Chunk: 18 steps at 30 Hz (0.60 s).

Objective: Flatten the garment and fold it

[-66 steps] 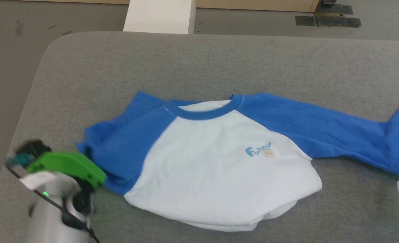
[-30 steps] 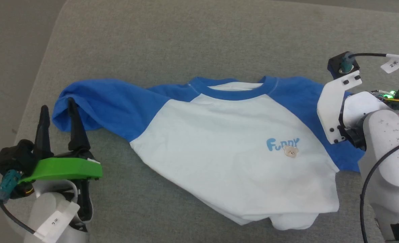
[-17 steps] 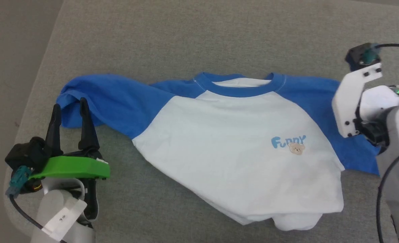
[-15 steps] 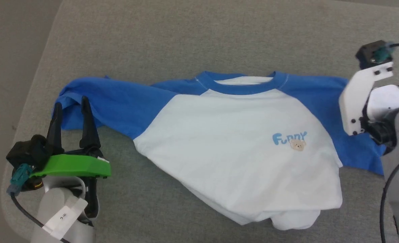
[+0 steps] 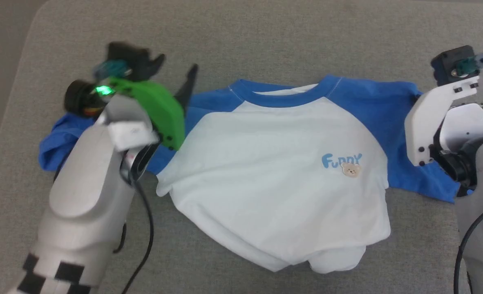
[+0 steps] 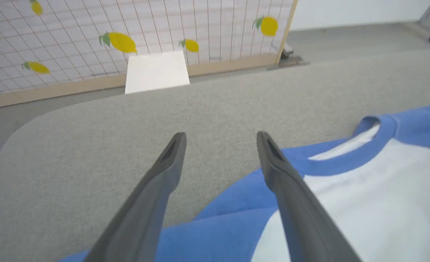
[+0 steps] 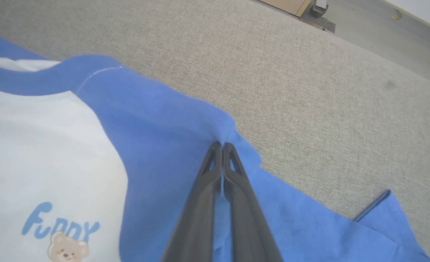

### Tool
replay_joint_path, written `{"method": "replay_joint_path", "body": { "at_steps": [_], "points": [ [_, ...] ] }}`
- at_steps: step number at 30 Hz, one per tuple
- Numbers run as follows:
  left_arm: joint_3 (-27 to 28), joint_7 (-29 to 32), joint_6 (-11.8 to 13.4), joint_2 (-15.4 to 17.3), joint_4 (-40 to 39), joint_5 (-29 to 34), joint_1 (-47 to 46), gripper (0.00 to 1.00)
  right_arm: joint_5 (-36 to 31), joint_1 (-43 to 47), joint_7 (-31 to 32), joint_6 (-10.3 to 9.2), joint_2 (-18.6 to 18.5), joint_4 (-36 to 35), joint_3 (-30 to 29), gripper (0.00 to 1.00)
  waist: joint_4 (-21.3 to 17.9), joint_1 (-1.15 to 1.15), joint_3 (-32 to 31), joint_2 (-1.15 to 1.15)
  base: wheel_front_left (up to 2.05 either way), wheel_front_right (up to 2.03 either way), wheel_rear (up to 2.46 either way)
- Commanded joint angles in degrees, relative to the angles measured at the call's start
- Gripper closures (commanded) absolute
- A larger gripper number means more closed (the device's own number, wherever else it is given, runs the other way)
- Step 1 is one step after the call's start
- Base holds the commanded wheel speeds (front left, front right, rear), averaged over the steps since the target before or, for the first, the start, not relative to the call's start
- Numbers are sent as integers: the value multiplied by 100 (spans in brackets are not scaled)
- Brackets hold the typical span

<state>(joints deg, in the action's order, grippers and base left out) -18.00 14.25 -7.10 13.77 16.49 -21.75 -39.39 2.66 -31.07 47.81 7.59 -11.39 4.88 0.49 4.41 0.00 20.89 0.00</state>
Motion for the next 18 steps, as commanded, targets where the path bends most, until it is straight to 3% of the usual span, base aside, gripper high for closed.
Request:
{"method": "replay_joint_path", "body": {
  "at_steps": [1, 5, 9, 14, 17, 18],
  "points": [
    [-392, 529, -36, 146, 214, -229, -353, 0, 22, 31, -21, -10, 47, -52, 55, 100, -83, 0, 118, 0, 0, 0, 0],
    [-1394, 1913, -37, 525, 744, -599, -1085, 0, 24, -47, -38, -10, 116, -80, 208, 100, -214, 0, 268, 0, 0, 0, 0],
    [-1825, 2508, -37, 790, 1209, -658, -1436, 0, 53, -108, -118, -10, 176, -67, 309, 100, -325, 0, 380, 0, 0, 0, 0],
    [-2144, 2910, -38, 777, 1601, -924, -1429, 0, 67, -133, -212, -10, 204, -42, 325, 100, -370, 0, 458, 0, 0, 0, 0],
    [-2257, 3468, -38, 694, 1806, -1345, -1273, 0, 53, -132, -249, -10, 202, -32, 311, 100, -360, 0, 468, 0, 0, 0, 0],
    [-2270, 3591, -38, 671, 1810, -1468, -1240, 21, 48, -133, -259, -10, 202, -30, 303, 100, -353, 0, 468, 0, 0, 0, 0]
  ]
}}
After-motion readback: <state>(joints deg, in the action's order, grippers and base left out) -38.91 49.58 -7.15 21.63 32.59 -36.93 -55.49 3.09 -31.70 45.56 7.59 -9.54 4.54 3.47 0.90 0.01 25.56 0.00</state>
